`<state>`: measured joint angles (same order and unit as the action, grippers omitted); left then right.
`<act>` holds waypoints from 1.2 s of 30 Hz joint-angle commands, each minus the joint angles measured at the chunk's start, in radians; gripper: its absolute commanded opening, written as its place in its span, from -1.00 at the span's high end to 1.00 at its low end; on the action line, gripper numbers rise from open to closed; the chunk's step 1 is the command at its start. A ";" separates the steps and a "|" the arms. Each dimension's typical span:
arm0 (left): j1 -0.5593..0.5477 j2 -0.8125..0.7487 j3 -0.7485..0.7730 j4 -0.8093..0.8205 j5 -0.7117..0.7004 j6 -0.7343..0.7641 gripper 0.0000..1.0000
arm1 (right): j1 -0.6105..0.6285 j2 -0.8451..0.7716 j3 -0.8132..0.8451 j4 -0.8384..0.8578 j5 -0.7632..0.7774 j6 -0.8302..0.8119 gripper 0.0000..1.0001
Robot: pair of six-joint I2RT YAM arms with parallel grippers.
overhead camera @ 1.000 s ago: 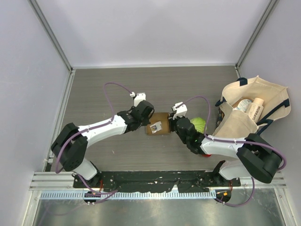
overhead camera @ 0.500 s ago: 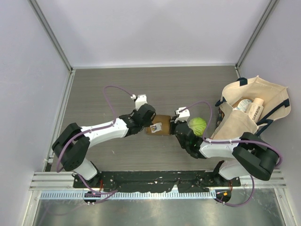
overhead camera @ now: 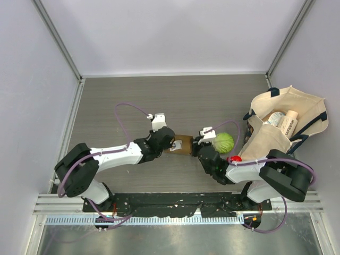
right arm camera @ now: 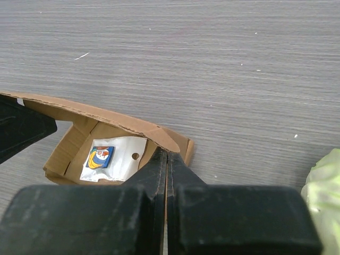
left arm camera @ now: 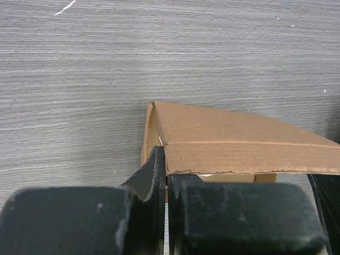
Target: Fold the paper box
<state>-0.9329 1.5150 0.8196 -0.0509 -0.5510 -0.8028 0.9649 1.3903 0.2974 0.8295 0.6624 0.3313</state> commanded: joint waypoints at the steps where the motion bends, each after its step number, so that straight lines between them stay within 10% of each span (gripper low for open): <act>1: -0.020 -0.021 -0.054 -0.006 -0.012 0.004 1.00 | 0.026 0.012 -0.026 0.052 0.045 0.038 0.99; 36: -0.080 -0.045 -0.148 0.014 -0.087 0.053 1.00 | 0.066 0.055 -0.050 -0.029 0.026 0.256 0.94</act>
<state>-1.0065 1.4765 0.7090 -0.0303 -0.6163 -0.7536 1.0260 1.4410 0.2848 0.7815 0.7143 0.5922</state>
